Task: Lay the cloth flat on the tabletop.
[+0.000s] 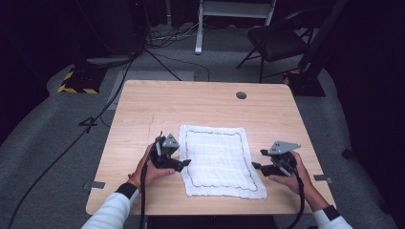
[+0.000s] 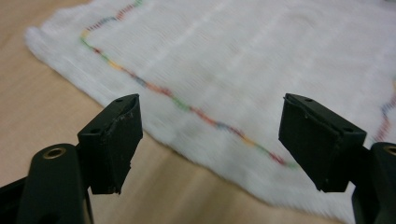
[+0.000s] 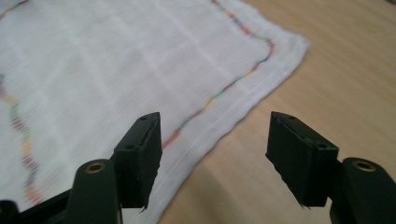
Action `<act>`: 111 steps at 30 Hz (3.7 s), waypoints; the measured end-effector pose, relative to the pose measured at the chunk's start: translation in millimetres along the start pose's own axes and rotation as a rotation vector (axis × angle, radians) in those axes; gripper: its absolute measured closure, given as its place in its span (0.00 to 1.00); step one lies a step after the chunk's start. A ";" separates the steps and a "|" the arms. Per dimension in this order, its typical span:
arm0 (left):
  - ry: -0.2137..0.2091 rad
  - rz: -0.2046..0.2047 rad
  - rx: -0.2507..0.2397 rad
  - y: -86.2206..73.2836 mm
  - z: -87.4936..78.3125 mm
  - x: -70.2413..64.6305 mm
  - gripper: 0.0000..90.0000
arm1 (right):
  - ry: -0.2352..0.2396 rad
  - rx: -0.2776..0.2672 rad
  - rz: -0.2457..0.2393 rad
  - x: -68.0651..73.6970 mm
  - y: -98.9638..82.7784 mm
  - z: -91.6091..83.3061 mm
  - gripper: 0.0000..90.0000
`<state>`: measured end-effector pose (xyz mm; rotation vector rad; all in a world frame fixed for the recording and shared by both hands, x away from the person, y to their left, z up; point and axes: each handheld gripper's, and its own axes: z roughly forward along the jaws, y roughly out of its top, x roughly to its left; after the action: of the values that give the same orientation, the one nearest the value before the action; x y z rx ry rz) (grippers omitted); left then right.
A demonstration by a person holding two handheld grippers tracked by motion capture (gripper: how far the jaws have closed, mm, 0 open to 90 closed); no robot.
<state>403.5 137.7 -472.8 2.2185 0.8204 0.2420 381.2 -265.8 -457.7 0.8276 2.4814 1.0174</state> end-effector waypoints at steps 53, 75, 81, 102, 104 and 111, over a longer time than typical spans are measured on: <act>0.189 -0.019 -0.127 85.8 20.6 72.0 0.89 | -0.208 -0.104 0.092 -90.1 83.1 46.9 0.95; 0.107 -0.003 -0.018 -2.6 -14.0 32.8 0.28 | 0.179 -0.059 -0.129 35.9 72.1 66.7 0.48; 0.118 -0.035 -0.023 -20.1 -16.6 29.6 0.26 | 0.311 -0.049 -0.230 97.5 78.0 82.6 0.51; 0.172 -0.116 -0.038 1.0 6.6 50.0 0.25 | 0.300 -0.014 -0.273 138.8 85.4 125.9 0.94; 0.173 -0.148 -0.055 7.9 9.9 54.2 0.25 | 0.316 -0.013 -0.271 139.2 84.2 124.8 0.95; 0.189 -0.168 -0.078 25.2 23.2 60.8 0.24 | 0.373 0.011 -0.309 154.8 81.0 116.2 0.95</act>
<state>472.3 149.1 -476.0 2.0630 1.0753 0.3991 350.5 -61.1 -492.3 0.2548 2.8050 1.1256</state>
